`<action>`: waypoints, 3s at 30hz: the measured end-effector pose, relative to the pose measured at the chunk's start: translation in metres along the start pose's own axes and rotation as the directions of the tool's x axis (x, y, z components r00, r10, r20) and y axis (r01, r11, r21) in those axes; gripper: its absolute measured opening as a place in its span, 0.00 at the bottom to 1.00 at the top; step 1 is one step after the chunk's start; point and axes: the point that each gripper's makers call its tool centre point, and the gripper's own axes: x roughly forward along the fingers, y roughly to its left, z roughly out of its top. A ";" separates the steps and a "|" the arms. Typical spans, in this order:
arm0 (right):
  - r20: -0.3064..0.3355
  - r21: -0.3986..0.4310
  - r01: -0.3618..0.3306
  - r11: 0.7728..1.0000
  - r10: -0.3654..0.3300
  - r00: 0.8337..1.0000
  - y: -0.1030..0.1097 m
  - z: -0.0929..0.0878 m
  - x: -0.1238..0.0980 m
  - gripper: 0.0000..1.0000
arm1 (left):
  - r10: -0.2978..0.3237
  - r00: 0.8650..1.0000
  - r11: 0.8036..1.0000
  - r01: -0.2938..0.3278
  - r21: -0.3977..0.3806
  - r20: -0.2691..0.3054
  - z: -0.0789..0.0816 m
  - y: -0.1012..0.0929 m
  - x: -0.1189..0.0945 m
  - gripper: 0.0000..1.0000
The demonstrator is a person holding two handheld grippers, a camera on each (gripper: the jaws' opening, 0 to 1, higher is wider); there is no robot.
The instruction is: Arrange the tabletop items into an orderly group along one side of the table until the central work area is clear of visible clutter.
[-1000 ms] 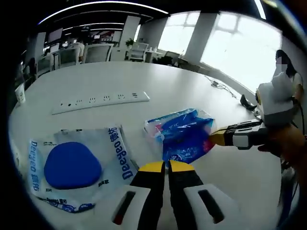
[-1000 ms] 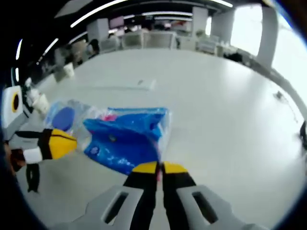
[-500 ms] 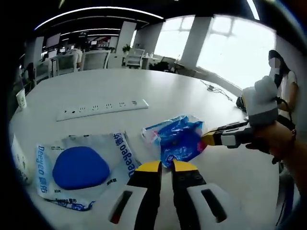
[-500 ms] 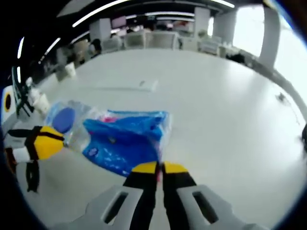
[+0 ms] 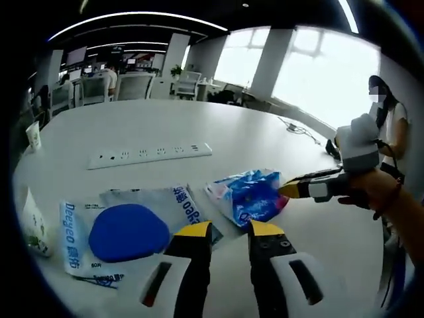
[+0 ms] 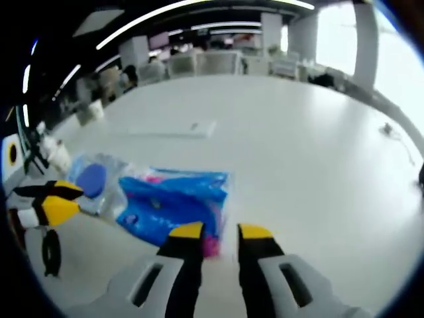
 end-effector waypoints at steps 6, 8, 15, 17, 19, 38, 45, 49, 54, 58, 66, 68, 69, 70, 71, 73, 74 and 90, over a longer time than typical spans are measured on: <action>0.019 -0.022 0.017 1.000 -0.017 1.000 0.001 0.008 -0.009 0.44 | 0.016 0.999 1.000 -0.016 -0.017 0.028 0.007 0.007 -0.010 0.39; 0.029 -0.022 0.022 1.000 -0.021 0.999 0.004 0.012 -0.012 0.56 | 0.046 0.999 0.999 -0.046 -0.001 0.020 0.006 0.012 -0.012 0.50; 0.040 -0.031 -0.020 0.999 0.021 0.999 0.030 0.018 -0.025 0.80 | 0.072 0.994 0.997 -0.074 0.020 0.083 0.014 0.022 -0.029 0.74; 0.040 -0.047 -0.038 0.998 0.040 0.998 0.040 0.018 -0.030 0.83 | 0.074 0.993 0.996 -0.078 0.037 0.096 0.015 0.024 -0.034 0.80; 0.037 -0.051 -0.051 0.997 0.053 0.998 0.049 0.016 -0.033 0.83 | 0.071 0.991 0.996 -0.077 0.049 0.112 0.018 0.026 -0.039 0.85; 0.048 -0.087 -0.149 0.985 0.154 0.987 0.114 0.016 -0.074 0.97 | 0.066 0.979 0.996 -0.077 0.053 0.191 0.047 0.043 -0.090 1.00; 0.040 -0.105 -0.195 0.975 0.200 0.979 0.143 0.010 -0.083 0.96 | 0.067 0.981 0.993 -0.083 0.080 0.184 0.047 0.052 -0.111 1.00; 0.031 -0.109 -0.231 0.967 0.236 0.971 0.162 0.002 -0.086 0.94 | 0.081 0.979 0.992 -0.097 0.080 0.185 0.045 0.061 -0.124 1.00; 0.015 -0.130 -0.262 0.956 0.266 0.964 0.184 -0.008 -0.090 0.93 | 0.075 0.981 0.992 -0.092 0.089 0.182 0.039 0.063 -0.137 1.00; -0.002 -0.149 -0.298 0.943 0.301 0.954 0.204 -0.019 -0.095 0.92 | 0.076 0.983 0.990 -0.095 0.103 0.169 0.033 0.066 -0.146 1.00; -0.032 -0.179 -0.348 0.920 0.349 0.937 0.237 -0.040 -0.100 0.87 | 0.074 0.988 0.988 -0.091 0.123 0.137 0.012 0.078 -0.166 1.00; -0.038 -0.181 -0.353 0.918 0.352 0.935 0.243 -0.045 -0.100 0.87 | 0.078 0.988 0.988 -0.095 0.125 0.134 0.007 0.083 -0.173 1.00; -0.051 -0.187 -0.368 0.911 0.365 0.929 0.248 -0.050 -0.100 0.86 | 0.078 0.987 0.988 -0.095 0.123 0.138 0.006 0.084 -0.177 1.00; -0.053 -0.182 -0.369 0.912 0.365 0.929 0.250 -0.052 -0.100 0.86 | 0.078 0.987 0.989 -0.095 0.117 0.144 0.005 0.087 -0.181 1.00; -0.053 -0.182 -0.370 0.911 0.367 0.929 0.253 -0.054 -0.100 0.85 | 0.078 0.986 0.989 -0.096 0.116 0.144 0.004 0.087 -0.182 1.00; -0.057 -0.187 -0.378 0.907 0.374 0.926 0.258 -0.058 -0.100 0.82 | 0.085 0.985 0.988 -0.102 0.116 0.148 0.002 0.093 -0.189 1.00; -0.058 -0.193 -0.387 0.901 0.384 0.922 0.262 -0.059 -0.100 0.80 | 0.089 0.986 0.988 -0.106 0.116 0.143 0.000 0.095 -0.192 0.99; -0.048 -0.204 -0.463 0.862 0.464 0.885 0.301 -0.077 -0.088 0.70 | 0.085 0.987 0.989 -0.100 0.109 0.134 -0.016 0.101 -0.226 0.95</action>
